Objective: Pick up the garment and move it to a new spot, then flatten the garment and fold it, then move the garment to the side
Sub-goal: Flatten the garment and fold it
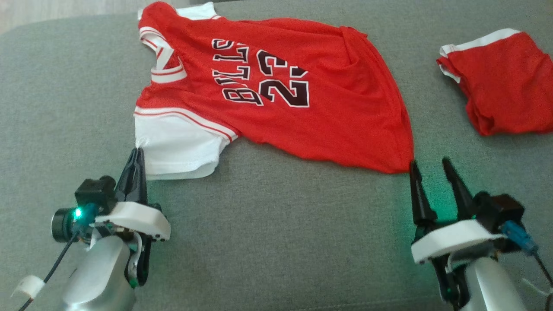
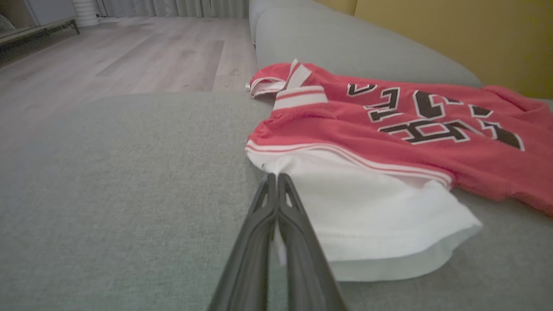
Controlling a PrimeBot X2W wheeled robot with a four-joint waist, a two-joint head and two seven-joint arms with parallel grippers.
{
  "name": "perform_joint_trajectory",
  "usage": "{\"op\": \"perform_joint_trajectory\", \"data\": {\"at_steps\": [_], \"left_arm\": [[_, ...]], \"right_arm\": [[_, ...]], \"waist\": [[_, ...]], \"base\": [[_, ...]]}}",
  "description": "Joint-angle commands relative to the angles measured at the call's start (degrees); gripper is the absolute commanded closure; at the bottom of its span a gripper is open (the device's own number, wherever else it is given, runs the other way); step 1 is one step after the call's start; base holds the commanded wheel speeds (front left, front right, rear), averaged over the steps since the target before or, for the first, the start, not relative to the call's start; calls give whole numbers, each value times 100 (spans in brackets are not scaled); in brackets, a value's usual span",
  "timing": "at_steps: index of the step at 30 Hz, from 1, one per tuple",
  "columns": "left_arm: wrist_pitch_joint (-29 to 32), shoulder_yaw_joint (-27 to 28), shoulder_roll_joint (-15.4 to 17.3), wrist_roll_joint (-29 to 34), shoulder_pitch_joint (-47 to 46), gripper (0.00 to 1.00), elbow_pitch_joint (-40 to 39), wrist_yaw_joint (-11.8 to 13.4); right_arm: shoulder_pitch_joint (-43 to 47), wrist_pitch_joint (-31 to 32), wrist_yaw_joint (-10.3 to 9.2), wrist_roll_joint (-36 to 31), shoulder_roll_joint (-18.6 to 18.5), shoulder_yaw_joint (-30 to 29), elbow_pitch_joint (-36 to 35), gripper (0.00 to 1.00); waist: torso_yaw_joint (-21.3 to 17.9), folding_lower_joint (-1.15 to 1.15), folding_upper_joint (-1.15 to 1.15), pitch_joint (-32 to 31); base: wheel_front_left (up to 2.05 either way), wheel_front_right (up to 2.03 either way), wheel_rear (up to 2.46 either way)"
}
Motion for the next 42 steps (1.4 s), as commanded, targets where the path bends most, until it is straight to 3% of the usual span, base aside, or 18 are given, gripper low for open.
{"op": "perform_joint_trajectory", "data": {"at_steps": [1,9,17,29,30,31,42], "left_arm": [[-137,322,142,14,-25,100,-406,98],[-204,468,100,230,281,100,-1319,210],[-208,432,4,253,448,100,-1741,145],[-150,339,98,307,527,100,-2132,195],[-149,345,107,304,528,100,-2150,204],[-149,353,115,300,532,100,-2166,216],[-149,486,204,135,676,100,-2298,235]], "right_arm": [[39,135,37,-3,-20,82,-12,0],[-82,367,37,269,-20,-171,462,0],[-545,127,37,750,-20,-151,1390,0],[-1009,-43,37,444,-20,-289,2494,0],[-1030,-52,37,444,-20,-260,2547,66],[-1049,-55,37,428,-20,-216,2592,100],[-1036,-281,37,495,-20,-63,2356,100]], "waist": [[56,0,0,-82],[254,0,0,-187],[522,0,0,-167],[652,0,0,-73],[646,0,0,-81],[639,0,0,-92],[464,0,0,-478]], "base": [[0,0,0],[0,0,0],[0,0,0],[0,0,0],[0,0,0],[0,0,0],[0,0,0]]}}
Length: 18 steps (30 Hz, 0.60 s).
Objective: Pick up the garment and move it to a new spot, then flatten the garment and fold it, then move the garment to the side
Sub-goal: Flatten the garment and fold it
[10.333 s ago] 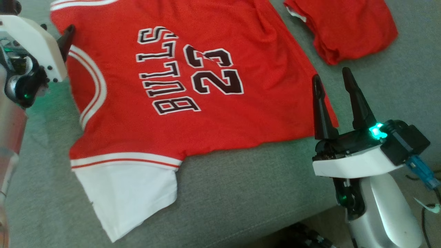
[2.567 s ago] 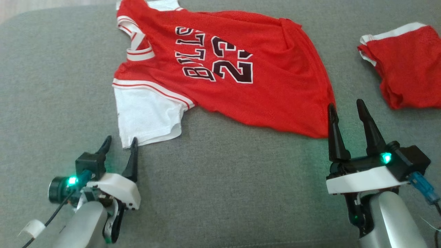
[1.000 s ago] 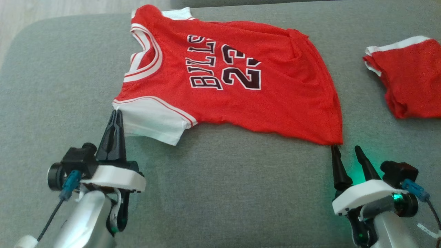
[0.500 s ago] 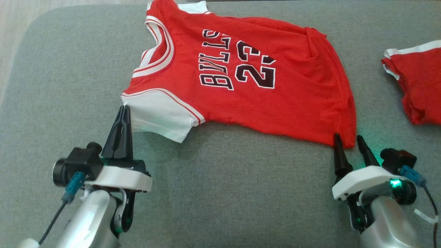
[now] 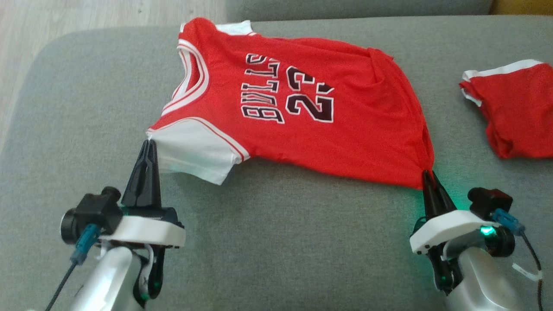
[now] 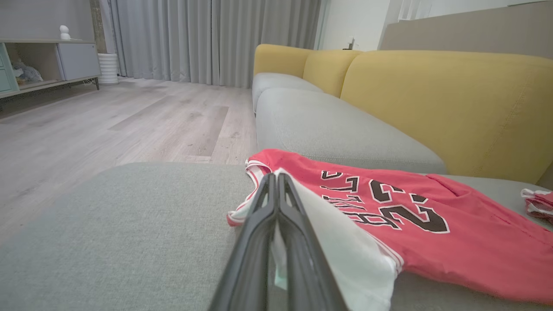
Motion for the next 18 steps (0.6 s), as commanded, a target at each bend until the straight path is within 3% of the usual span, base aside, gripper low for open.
{"op": "perform_joint_trajectory", "data": {"at_steps": [1,9,18], "left_arm": [[-19,303,202,-27,-173,100,-234,-9],[50,546,211,-440,-381,100,-694,-200],[340,923,342,-810,-1470,100,-1516,-362]], "right_arm": [[7,-90,37,50,-6,162,-283,100],[30,-68,37,317,-6,291,-1436,100],[-667,693,37,-259,-6,315,-3367,100]], "waist": [[-47,0,0,-95],[-93,0,0,-341],[-89,0,0,-618]], "base": [[0,0,0],[0,0,0],[0,0,0]]}}
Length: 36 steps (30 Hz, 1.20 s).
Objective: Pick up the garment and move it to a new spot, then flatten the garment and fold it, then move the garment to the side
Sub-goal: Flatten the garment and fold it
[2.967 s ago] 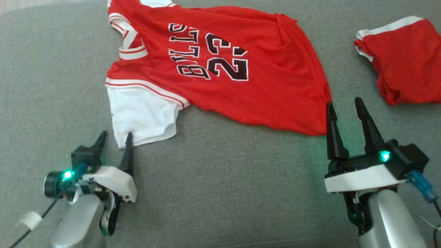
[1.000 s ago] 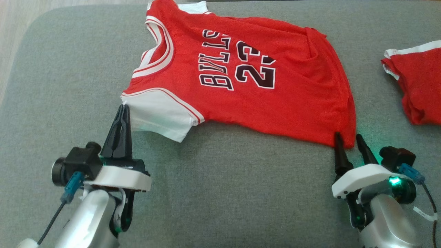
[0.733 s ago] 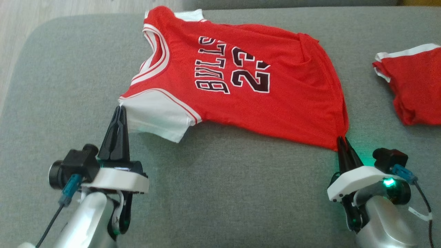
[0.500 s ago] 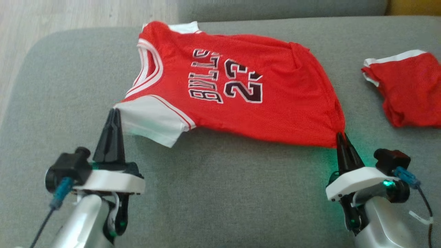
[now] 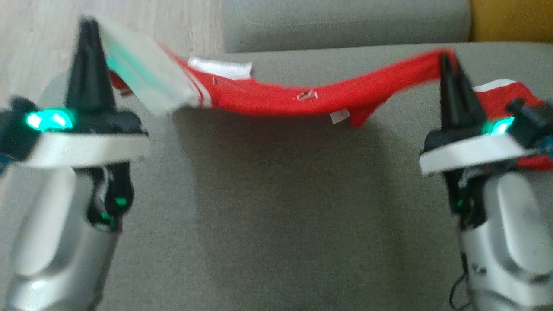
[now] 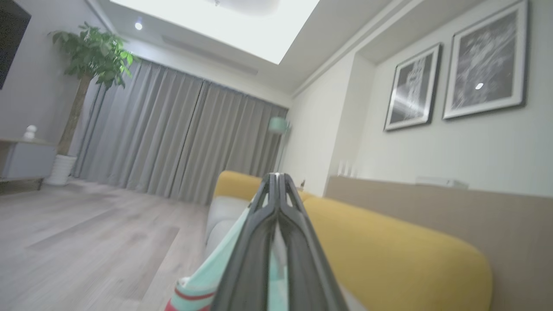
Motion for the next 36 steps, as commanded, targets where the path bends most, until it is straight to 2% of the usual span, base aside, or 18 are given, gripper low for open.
{"op": "perform_joint_trajectory", "data": {"at_steps": [1,9,14,19,22,23,24,25,26,31,33,34,36], "left_arm": [[28,339,155,-145,-484,100,-382,-72],[467,691,366,-380,-1123,100,-1517,98],[989,925,609,-581,-1258,100,-2197,316],[1356,1022,857,-692,-1563,100,-1975,309],[1477,976,902,-812,-1946,100,-1310,131],[1491,862,971,-732,-2313,100,-710,-54],[1491,862,971,-732,-2313,100,-710,-54],[1456,810,989,-669,-2541,100,-378,-143],[1340,751,999,-543,-3082,100,320,-282],[683,771,903,-230,-4615,100,1960,-481],[367,721,810,-83,-5067,100,2507,-515],[367,721,810,-83,-5067,100,2507,-515],[78,650,713,35,-5405,100,3003,-582]], "right_arm": [[-421,143,37,-185,-14,137,-485,100],[-1049,980,37,-279,-497,224,-2012,100],[-1159,1575,37,-139,-603,88,-2834,100],[-1442,2001,37,-109,-733,37,-3090,100],[-1928,2070,37,2,-808,68,-2691,100],[-2404,2041,37,56,-903,194,-2192,100],[-2404,2041,37,56,-903,194,-2192,100],[-2692,1990,37,60,-974,293,-1893,100],[-3340,1810,37,71,-1064,499,-1199,100],[-5053,1070,37,-307,-1272,1162,704,100],[-5573,719,37,-435,-1189,1207,1434,100],[-5573,719,37,-435,-1189,1207,1434,100],[-5951,367,37,-574,-1092,1196,2059,100]], "waist": [[2,0,0,-117],[-27,0,0,-382],[-54,0,0,-175],[-71,0,0,316],[-114,0,0,712],[-143,0,0,977],[-143,0,0,977],[-153,0,0,1102],[-175,0,0,1333],[-188,0,0,1692],[-153,0,0,1746],[-153,0,0,1746],[-109,0,0,1769]], "base": [[0,0,0],[0,0,0],[0,0,0],[0,0,0],[0,0,0],[0,0,0],[0,0,0],[0,0,0],[0,0,0],[0,0,0],[0,0,0],[0,0,0],[0,0,0]]}}
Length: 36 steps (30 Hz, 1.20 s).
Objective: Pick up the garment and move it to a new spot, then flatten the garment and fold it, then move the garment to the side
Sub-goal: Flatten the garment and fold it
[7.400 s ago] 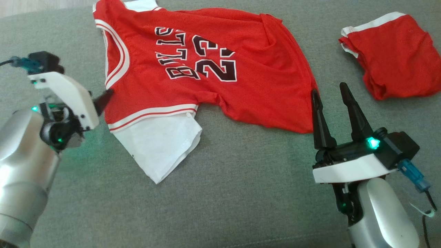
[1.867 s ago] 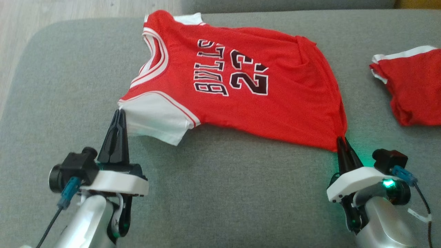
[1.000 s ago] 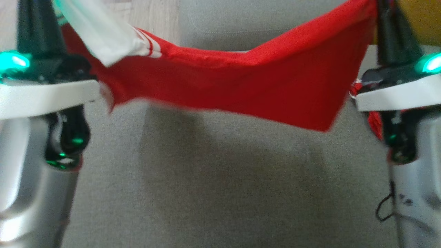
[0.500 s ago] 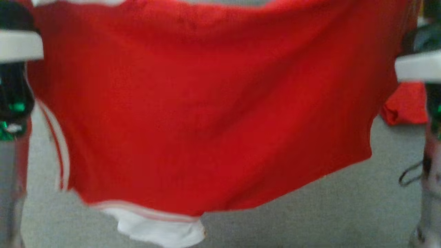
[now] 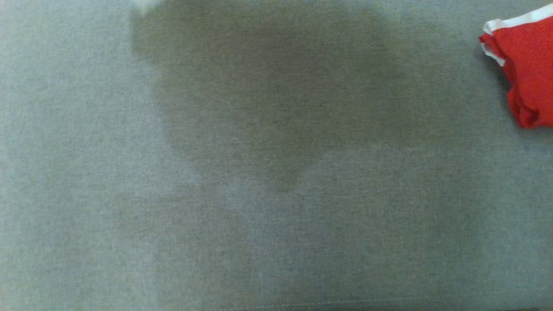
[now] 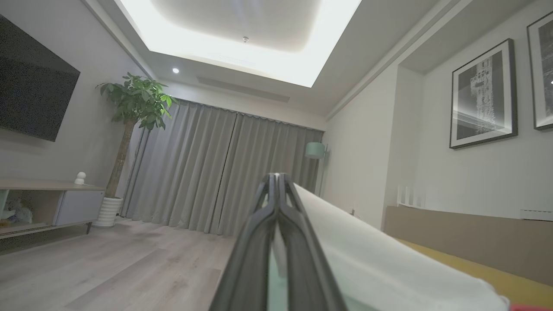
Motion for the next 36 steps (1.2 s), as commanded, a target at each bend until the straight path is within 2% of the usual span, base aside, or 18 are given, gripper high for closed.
{"op": "perform_joint_trajectory", "data": {"at_steps": [1,5,11,17,22,28,36], "left_arm": [[-68,70,254,49,-155,100,-39,-31],[-360,-84,61,229,-236,100,602,-282],[-442,-461,-164,540,497,100,934,-588],[-445,-664,-274,677,2073,100,695,-671],[-446,-838,-203,601,3225,100,397,-682],[-26,-1840,425,394,4163,100,-62,-684],[932,-2924,1492,-279,5014,100,-1338,-685]], "right_arm": [[-108,-101,37,-47,152,-21,-26,100],[-163,-590,37,-142,258,151,922,100],[431,-880,37,-16,188,467,2014,100],[1280,-728,37,239,29,1145,2767,100],[1859,-301,37,838,-252,1908,2890,100],[2408,472,37,1895,-731,2946,2305,100],[2884,1499,37,3326,-1700,4178,963,100]], "waist": [[47,-3,0,13],[146,-3,0,-23],[265,-3,0,-116],[360,-3,0,-359],[439,-3,0,-720],[501,-3,0,-1182],[514,-3,0,-1682]], "base": [[0,0,0],[0,0,0],[0,0,0],[0,0,0],[0,0,0],[0,0,0],[0,0,0]]}}
